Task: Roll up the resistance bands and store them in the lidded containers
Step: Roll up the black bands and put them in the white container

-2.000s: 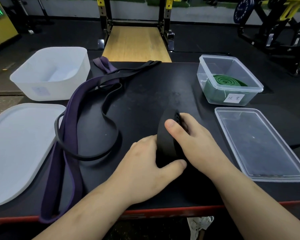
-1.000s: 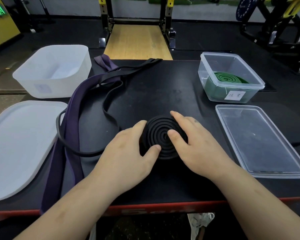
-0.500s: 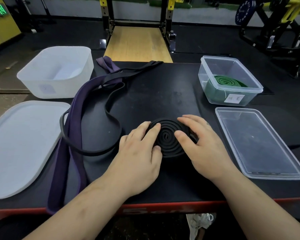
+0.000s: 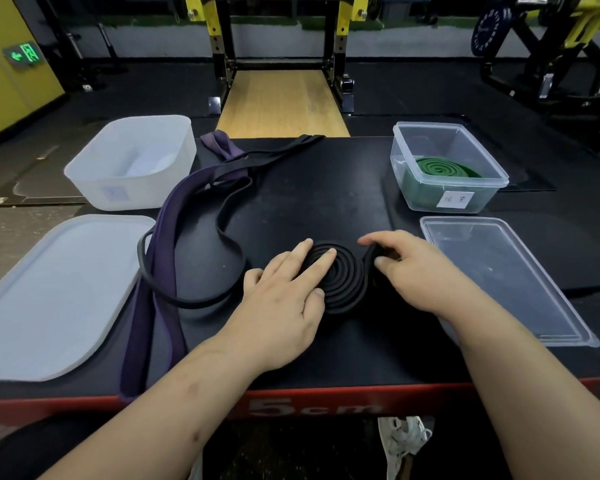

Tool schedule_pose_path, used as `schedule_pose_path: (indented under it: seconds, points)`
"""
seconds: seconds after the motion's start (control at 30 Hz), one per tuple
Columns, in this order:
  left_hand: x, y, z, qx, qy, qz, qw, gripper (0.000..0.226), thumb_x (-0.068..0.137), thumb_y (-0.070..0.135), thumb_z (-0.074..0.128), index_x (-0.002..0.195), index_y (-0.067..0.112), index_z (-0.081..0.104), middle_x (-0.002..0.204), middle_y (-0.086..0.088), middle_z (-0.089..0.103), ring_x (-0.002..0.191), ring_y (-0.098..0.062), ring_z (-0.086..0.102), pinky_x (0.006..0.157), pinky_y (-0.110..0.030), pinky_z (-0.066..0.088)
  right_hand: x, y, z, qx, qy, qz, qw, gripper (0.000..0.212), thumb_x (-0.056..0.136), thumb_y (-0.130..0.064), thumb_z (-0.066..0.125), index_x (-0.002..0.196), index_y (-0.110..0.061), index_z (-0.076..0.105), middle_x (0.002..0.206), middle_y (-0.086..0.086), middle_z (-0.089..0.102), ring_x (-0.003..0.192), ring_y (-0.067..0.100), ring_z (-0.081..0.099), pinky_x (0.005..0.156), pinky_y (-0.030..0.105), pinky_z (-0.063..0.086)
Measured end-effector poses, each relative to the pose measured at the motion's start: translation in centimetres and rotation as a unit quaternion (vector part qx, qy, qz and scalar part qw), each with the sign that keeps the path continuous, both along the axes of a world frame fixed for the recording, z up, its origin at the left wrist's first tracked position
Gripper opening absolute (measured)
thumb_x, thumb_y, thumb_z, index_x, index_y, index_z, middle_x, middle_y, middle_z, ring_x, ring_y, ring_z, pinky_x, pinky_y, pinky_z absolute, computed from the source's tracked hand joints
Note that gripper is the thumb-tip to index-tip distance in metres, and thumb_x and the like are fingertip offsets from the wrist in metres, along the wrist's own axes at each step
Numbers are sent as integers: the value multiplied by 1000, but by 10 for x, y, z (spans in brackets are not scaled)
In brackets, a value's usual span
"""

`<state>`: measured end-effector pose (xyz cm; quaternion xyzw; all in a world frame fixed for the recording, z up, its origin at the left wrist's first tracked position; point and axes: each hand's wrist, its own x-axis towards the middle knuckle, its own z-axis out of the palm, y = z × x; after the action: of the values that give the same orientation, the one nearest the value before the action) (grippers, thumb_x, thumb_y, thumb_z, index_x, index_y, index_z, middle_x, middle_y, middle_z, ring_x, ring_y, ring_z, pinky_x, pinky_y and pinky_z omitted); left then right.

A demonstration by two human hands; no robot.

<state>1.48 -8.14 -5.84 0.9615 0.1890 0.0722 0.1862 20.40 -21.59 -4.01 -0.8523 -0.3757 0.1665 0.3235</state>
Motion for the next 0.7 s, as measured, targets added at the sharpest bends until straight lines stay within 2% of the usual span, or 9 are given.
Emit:
schedule_pose_path:
  seconds: [0.07, 0.13, 0.23, 0.4, 0.47, 0.6, 0.7]
  points:
    - [1, -1, 1, -5, 7, 4, 1000, 56, 108, 38, 25, 159, 51, 8, 170, 16, -2, 152, -3, 2, 119, -38, 10, 3, -9, -2, 22, 10, -18, 1000, 35, 97, -7, 61, 102, -41, 71, 105, -8, 65, 79, 1, 57, 71, 14, 39]
    - [3, -2, 2, -11, 11, 9, 1000, 55, 108, 37, 25, 159, 50, 10, 170, 15, 0, 152, -3, 2, 120, -39, 10, 6, -17, -3, 39, 22, -39, 998, 36, 93, -3, 62, 93, -38, 71, 98, -8, 70, 69, 2, 58, 63, 15, 40]
    - [7, -3, 3, -7, 18, 16, 1000, 54, 108, 37, 26, 159, 49, 15, 170, 13, 4, 152, -5, 5, 120, -40, 12, 10, -27, 1, 75, 45, -83, 993, 37, 88, -1, 66, 91, -37, 71, 92, -7, 74, 76, 14, 66, 67, 24, 46]
    - [12, -6, 5, 14, 28, 11, 999, 54, 107, 36, 27, 159, 47, 16, 170, 10, 4, 152, -6, 4, 118, -40, 13, 12, -25, 0, 31, 15, -69, 997, 36, 87, 1, 63, 88, -35, 66, 87, -8, 68, 65, 8, 56, 57, 19, 40]
    - [10, -6, 6, 22, 41, 2, 999, 54, 107, 39, 25, 159, 47, 13, 171, 10, 1, 154, -7, 2, 118, -41, 14, 11, -17, 2, 17, 16, -69, 997, 37, 87, 0, 63, 88, -37, 67, 86, -12, 65, 71, 5, 58, 61, 17, 42]
    - [8, 1, 8, 44, 73, -26, 996, 55, 108, 46, 23, 160, 47, 3, 171, 10, -9, 156, -11, -3, 121, -42, 12, 3, 9, -4, -12, -56, -54, 997, 45, 85, -7, 62, 113, -39, 75, 105, -7, 58, 103, 14, 58, 93, 26, 45]
    - [6, 9, 8, 43, 87, -46, 994, 58, 107, 51, 25, 160, 47, 0, 170, 12, -13, 156, -8, -6, 122, -39, 7, -2, 22, -10, 26, -71, -70, 995, 51, 82, -3, 59, 118, -36, 74, 101, -9, 60, 100, 15, 60, 93, 27, 46]
